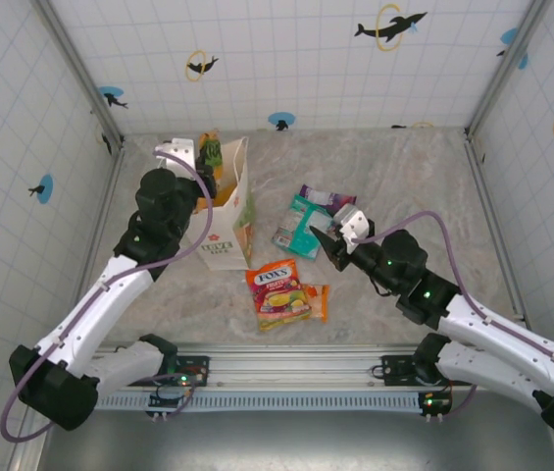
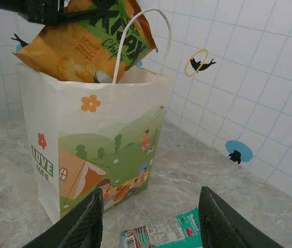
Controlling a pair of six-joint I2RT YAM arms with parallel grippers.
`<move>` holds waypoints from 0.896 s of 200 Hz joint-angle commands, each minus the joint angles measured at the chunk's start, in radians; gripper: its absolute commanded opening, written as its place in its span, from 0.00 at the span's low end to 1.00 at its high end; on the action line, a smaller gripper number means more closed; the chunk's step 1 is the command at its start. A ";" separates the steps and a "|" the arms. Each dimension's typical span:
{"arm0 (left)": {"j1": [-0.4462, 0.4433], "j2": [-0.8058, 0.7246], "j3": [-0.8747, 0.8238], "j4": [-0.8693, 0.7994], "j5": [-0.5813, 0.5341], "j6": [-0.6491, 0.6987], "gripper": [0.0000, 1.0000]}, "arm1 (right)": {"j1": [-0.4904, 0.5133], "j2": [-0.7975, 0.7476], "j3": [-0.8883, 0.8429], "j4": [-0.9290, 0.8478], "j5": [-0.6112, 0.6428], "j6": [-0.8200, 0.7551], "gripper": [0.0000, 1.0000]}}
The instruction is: Place the snacks into the paper bag
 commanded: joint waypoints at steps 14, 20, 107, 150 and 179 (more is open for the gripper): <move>0.006 -0.040 -0.098 0.217 0.075 0.116 0.00 | -0.008 0.001 -0.014 0.067 0.001 0.009 0.51; 0.006 -0.043 -0.111 0.245 0.085 0.126 0.00 | -0.008 0.001 -0.013 0.068 0.001 0.010 0.51; 0.007 -0.042 -0.153 0.429 0.085 0.224 0.00 | -0.011 0.011 -0.007 0.074 -0.004 0.009 0.50; 0.010 0.017 -0.162 0.504 0.091 0.257 0.00 | -0.014 0.025 -0.002 0.079 -0.011 0.007 0.50; 0.015 0.037 -0.191 0.576 0.091 0.265 0.00 | -0.015 0.022 -0.003 0.077 -0.010 0.007 0.50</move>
